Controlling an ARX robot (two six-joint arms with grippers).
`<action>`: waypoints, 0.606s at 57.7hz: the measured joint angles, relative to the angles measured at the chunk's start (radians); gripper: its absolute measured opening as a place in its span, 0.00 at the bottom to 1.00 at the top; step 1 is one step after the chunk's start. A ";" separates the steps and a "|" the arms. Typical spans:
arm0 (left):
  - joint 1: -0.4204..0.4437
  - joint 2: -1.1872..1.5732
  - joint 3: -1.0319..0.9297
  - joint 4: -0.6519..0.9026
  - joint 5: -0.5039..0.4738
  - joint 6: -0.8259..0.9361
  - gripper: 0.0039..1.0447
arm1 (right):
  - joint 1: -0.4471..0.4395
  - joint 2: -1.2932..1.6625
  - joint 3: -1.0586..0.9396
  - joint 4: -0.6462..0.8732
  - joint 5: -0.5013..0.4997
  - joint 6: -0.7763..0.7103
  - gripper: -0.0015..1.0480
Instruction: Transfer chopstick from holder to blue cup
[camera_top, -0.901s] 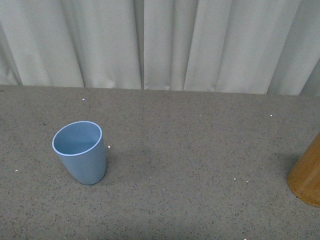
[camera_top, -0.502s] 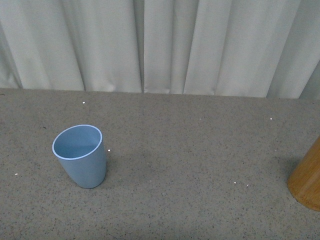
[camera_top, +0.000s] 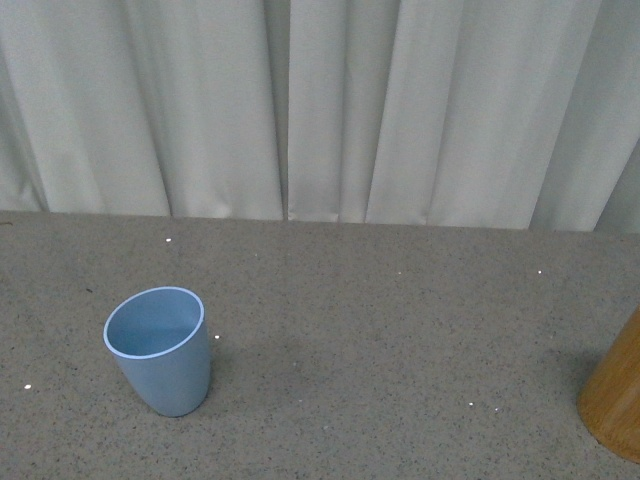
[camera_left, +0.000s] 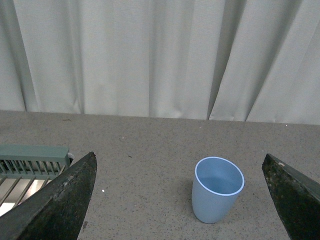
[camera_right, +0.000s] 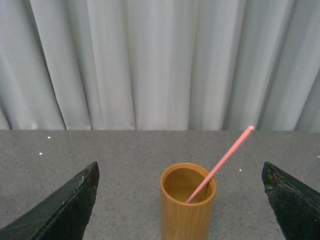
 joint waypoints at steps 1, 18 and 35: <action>0.000 0.000 0.000 0.000 0.000 0.000 0.94 | 0.000 0.000 0.000 0.000 0.000 0.000 0.91; 0.000 0.000 0.000 0.000 0.000 0.000 0.94 | 0.000 0.000 0.000 0.000 0.000 0.000 0.91; 0.000 0.000 0.000 0.000 0.000 0.000 0.94 | 0.000 0.000 0.000 0.000 0.000 0.000 0.91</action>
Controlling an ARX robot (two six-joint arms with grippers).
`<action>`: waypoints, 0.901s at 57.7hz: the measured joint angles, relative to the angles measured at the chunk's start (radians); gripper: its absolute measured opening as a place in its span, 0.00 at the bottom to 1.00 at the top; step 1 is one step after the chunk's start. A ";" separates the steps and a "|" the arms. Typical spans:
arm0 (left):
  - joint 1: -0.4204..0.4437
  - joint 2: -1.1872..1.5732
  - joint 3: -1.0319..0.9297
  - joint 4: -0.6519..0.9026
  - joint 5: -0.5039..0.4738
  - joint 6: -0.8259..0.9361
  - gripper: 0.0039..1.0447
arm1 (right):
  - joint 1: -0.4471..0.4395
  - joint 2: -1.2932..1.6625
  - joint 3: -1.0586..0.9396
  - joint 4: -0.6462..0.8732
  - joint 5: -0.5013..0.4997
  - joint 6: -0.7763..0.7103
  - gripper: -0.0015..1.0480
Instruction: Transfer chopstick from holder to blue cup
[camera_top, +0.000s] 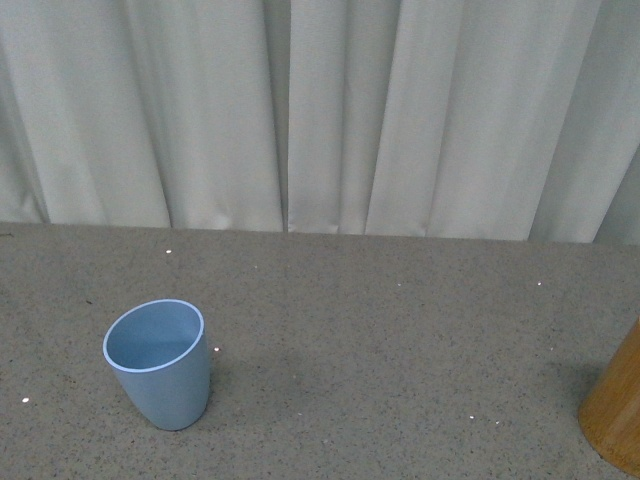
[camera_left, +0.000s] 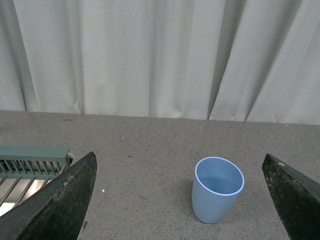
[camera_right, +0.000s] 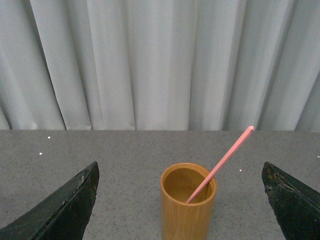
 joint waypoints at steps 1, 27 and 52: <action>0.000 0.000 0.000 0.000 0.000 0.000 0.94 | 0.000 0.000 0.000 0.000 0.000 0.000 0.91; 0.000 0.000 0.000 0.000 0.000 0.000 0.94 | 0.000 0.000 0.000 0.000 0.000 0.000 0.91; 0.000 0.000 0.000 0.000 0.000 0.000 0.94 | 0.000 0.000 0.000 0.000 0.000 0.000 0.91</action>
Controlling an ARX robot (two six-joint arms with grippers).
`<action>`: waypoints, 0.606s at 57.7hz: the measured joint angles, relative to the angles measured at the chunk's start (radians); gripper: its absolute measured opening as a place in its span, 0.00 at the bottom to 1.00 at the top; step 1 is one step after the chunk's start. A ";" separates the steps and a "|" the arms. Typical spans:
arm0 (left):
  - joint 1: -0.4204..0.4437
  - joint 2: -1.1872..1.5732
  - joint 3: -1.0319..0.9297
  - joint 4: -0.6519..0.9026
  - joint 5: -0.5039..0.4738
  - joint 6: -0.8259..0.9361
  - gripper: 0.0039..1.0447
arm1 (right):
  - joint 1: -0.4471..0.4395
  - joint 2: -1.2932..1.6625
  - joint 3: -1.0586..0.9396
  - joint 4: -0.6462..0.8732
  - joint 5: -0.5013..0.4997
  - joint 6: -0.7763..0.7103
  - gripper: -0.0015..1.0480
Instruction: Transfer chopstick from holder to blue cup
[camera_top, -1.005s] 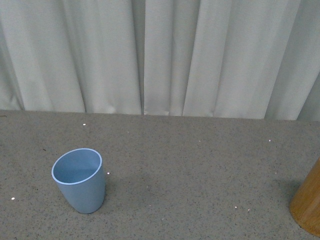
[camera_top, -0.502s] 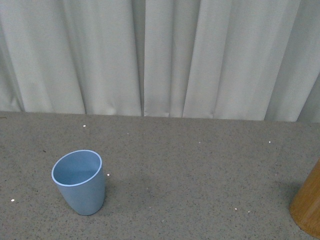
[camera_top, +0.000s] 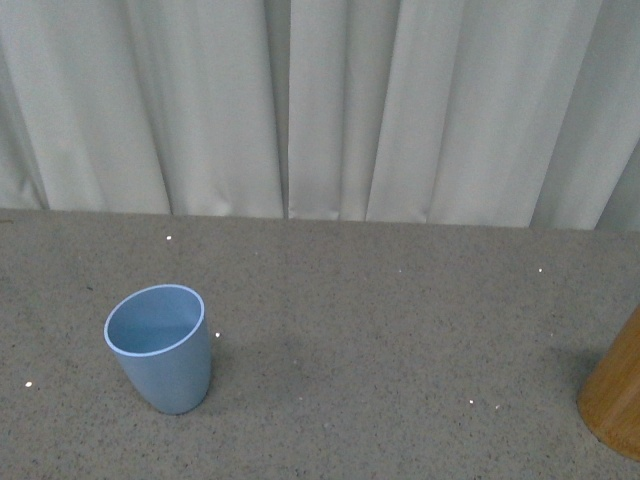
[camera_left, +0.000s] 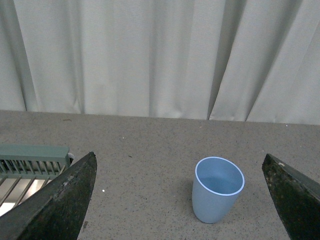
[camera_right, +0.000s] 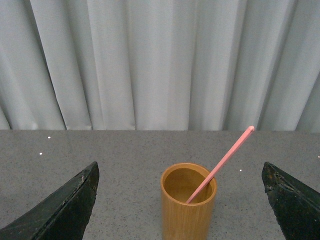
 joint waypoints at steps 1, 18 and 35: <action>0.000 0.000 0.000 0.000 0.000 0.000 0.94 | 0.000 0.000 0.000 0.000 0.000 0.000 0.91; 0.000 0.000 0.000 0.000 0.000 0.000 0.94 | 0.000 0.000 0.000 0.000 0.000 0.000 0.91; 0.000 0.000 0.000 0.000 0.000 0.000 0.94 | 0.000 0.000 0.000 0.000 0.000 0.000 0.91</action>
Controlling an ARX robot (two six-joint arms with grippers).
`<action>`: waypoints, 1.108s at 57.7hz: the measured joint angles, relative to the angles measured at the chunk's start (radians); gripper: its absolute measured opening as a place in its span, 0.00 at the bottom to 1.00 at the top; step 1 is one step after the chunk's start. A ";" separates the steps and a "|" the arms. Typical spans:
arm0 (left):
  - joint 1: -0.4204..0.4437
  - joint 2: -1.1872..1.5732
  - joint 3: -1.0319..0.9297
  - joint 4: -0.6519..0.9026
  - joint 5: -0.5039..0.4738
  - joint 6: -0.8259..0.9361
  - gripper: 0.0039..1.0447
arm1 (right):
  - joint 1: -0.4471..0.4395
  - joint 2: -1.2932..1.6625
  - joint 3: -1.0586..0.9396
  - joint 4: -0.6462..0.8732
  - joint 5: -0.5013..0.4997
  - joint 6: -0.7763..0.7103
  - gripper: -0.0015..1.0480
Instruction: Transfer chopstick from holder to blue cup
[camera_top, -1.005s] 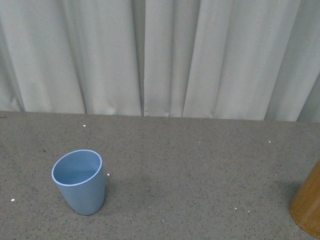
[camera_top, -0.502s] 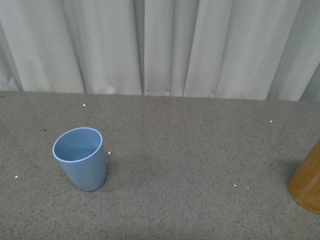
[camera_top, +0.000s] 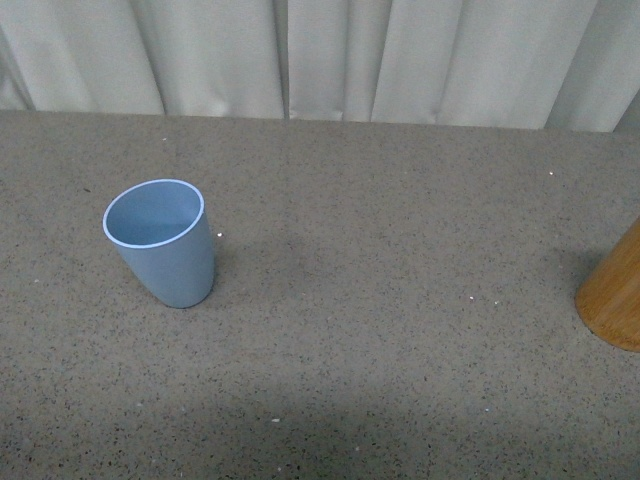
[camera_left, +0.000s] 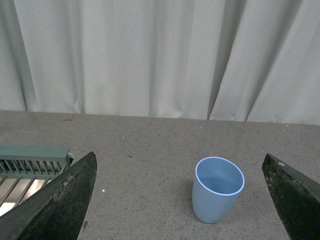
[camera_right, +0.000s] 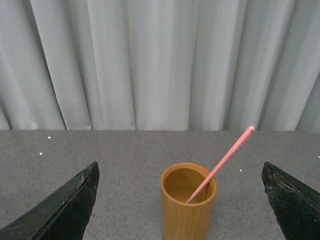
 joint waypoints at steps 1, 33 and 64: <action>0.000 0.000 0.000 0.000 0.000 0.000 0.94 | 0.000 0.000 0.000 0.000 0.000 0.000 0.91; -0.012 0.437 0.089 -0.063 -0.244 -0.721 0.94 | 0.000 -0.001 0.000 0.000 0.000 0.000 0.91; -0.171 1.285 0.303 0.436 -0.287 -0.880 0.94 | 0.000 -0.001 0.000 0.000 0.000 0.000 0.91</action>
